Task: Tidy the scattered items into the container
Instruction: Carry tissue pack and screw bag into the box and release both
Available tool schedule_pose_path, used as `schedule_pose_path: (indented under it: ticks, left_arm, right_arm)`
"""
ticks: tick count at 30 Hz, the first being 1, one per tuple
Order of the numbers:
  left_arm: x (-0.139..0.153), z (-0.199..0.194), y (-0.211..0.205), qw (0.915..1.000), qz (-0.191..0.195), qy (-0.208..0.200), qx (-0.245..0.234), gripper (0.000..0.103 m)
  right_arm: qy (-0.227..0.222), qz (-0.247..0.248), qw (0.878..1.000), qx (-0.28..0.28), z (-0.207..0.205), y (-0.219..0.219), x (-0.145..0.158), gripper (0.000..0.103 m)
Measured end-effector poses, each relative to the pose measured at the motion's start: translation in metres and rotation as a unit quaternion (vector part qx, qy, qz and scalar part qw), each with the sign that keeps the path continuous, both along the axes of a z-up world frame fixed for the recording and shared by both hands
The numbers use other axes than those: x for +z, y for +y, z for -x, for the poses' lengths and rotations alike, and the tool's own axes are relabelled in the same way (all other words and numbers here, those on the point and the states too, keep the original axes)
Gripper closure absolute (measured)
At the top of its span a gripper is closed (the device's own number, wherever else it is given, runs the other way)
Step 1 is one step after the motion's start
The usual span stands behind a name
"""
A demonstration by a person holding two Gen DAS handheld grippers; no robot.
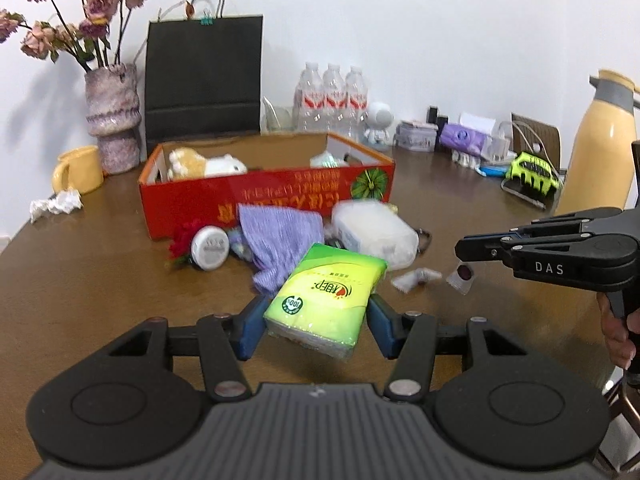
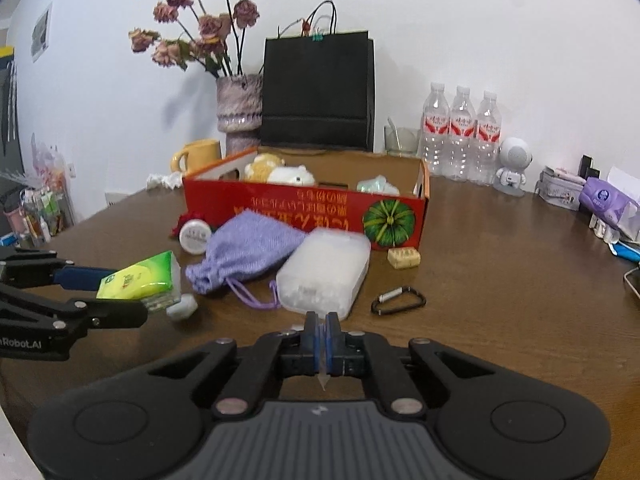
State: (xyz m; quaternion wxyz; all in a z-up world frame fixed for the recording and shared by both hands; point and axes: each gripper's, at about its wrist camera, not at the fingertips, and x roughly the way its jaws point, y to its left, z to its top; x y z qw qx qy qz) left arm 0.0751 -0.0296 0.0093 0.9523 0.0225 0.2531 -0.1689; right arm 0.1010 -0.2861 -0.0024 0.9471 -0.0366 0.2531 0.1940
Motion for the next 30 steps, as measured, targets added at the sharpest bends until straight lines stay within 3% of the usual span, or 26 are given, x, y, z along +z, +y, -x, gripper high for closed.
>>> schedule_pose_path:
  ticks: [7,15,24,30]
  left_arm:
    - [0.023,-0.020,0.005,0.9995,0.015,-0.025,0.007,0.048]
    - [0.058,-0.090,0.015,0.9970,0.040,-0.051,0.043,0.048]
    - [0.056,-0.181,0.016,0.9951,0.040,-0.050,0.076,0.048]
    - [0.032,-0.234,0.023,0.9949,0.039,-0.015,0.091,0.048]
  right_arm:
    - [-0.035,-0.015,0.999,0.000,-0.017,0.004,0.028,0.101]
    - [-0.084,-0.023,0.996,-0.003,-0.080,0.027,0.065,0.101]
    - [-0.052,-0.033,0.998,0.000,-0.187,0.057,0.055,0.101]
    - [-0.010,-0.030,1.000,0.004,-0.246,0.074,0.031,0.101]
